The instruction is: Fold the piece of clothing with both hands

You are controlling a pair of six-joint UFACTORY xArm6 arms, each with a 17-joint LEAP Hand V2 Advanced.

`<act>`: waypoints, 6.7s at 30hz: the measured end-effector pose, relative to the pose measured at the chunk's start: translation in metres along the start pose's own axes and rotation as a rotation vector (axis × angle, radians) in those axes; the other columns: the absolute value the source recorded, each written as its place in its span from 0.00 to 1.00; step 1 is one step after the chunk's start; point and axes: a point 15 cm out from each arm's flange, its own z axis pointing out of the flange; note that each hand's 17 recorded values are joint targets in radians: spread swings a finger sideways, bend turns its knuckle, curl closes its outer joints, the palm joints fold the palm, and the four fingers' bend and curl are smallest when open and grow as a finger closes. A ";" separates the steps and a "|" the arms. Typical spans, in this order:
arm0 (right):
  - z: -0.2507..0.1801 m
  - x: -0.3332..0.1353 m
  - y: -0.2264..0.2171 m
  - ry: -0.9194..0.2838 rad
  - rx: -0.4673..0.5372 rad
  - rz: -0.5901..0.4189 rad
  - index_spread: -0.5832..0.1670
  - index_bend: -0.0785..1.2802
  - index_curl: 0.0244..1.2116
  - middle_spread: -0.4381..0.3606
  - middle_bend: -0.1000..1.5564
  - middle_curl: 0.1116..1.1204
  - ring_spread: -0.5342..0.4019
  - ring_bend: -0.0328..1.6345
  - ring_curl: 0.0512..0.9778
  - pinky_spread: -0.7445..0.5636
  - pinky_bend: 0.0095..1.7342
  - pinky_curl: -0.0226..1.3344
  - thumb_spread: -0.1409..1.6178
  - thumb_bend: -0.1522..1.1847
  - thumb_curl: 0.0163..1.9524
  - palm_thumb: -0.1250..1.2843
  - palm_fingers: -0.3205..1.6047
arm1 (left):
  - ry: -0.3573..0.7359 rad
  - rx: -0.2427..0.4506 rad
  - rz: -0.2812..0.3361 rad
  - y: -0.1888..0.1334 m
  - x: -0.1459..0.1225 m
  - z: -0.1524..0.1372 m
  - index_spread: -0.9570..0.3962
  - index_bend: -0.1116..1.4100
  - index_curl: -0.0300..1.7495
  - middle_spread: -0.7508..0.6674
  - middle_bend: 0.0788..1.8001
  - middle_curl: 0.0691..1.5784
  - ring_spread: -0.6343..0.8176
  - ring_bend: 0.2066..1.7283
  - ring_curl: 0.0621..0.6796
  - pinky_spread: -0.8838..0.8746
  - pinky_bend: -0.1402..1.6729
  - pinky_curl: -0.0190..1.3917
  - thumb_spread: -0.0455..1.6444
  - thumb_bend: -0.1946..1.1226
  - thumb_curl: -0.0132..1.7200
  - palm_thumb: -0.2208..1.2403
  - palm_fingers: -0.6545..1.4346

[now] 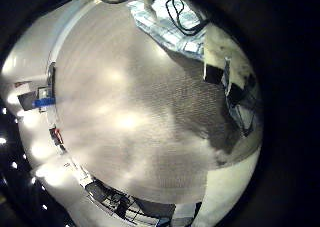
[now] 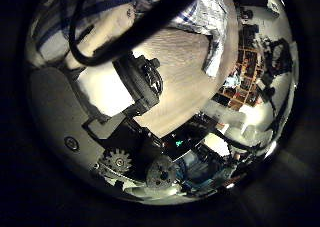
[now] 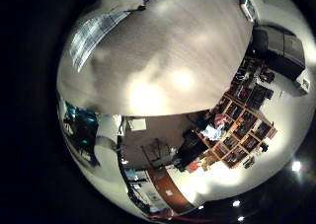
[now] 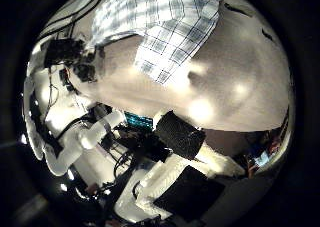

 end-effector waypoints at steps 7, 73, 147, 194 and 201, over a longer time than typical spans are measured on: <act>0.056 -0.017 -0.041 0.007 -0.009 -0.050 0.35 0.18 0.24 0.38 0.28 0.28 0.37 0.49 0.19 0.58 0.45 0.04 0.69 0.09 0.14 0.34 0.30 | 0.001 -0.014 -0.007 0.008 -0.002 -0.009 0.24 0.53 0.56 0.20 0.59 0.52 0.15 0.77 0.78 0.15 0.58 0.56 0.82 0.14 0.20 0.54 0.78; -0.142 -0.007 -0.058 0.041 0.419 0.096 0.39 0.84 0.78 0.33 0.82 0.76 0.35 0.85 0.70 0.43 0.81 0.47 0.72 0.11 0.33 0.78 0.73 | 0.031 -0.035 0.040 0.060 -0.020 -0.062 0.18 0.39 0.73 0.18 0.56 0.57 0.14 0.75 0.78 0.08 0.50 0.71 0.81 0.14 0.20 0.52 0.80; 0.026 0.011 -0.204 -0.034 -0.065 0.034 0.33 0.17 0.27 0.48 0.28 0.27 0.54 0.46 0.28 0.78 0.38 0.23 0.71 0.10 0.16 0.39 0.27 | 0.179 0.013 -0.141 0.030 -0.073 -0.036 0.68 0.20 0.32 0.67 0.05 0.18 0.64 0.29 0.33 0.71 0.19 0.41 0.80 0.14 0.19 0.43 0.38; -0.060 0.106 -0.081 0.033 0.065 0.195 0.37 0.82 0.75 0.35 0.84 0.71 0.34 0.86 0.70 0.44 0.78 0.60 0.80 0.11 0.28 0.78 0.71 | 0.221 0.071 -0.088 -0.014 -0.040 -0.029 0.69 0.20 0.27 0.67 0.05 0.13 0.66 0.28 0.29 0.71 0.23 0.31 0.80 0.14 0.19 0.43 0.38; -0.072 0.094 -0.080 0.046 0.091 0.182 0.38 0.81 0.77 0.35 0.84 0.71 0.34 0.86 0.71 0.44 0.76 0.64 0.80 0.11 0.29 0.77 0.71 | 0.204 0.125 -0.081 -0.058 0.001 0.000 0.69 0.20 0.26 0.67 0.05 0.13 0.66 0.28 0.29 0.71 0.24 0.30 0.80 0.14 0.19 0.42 0.38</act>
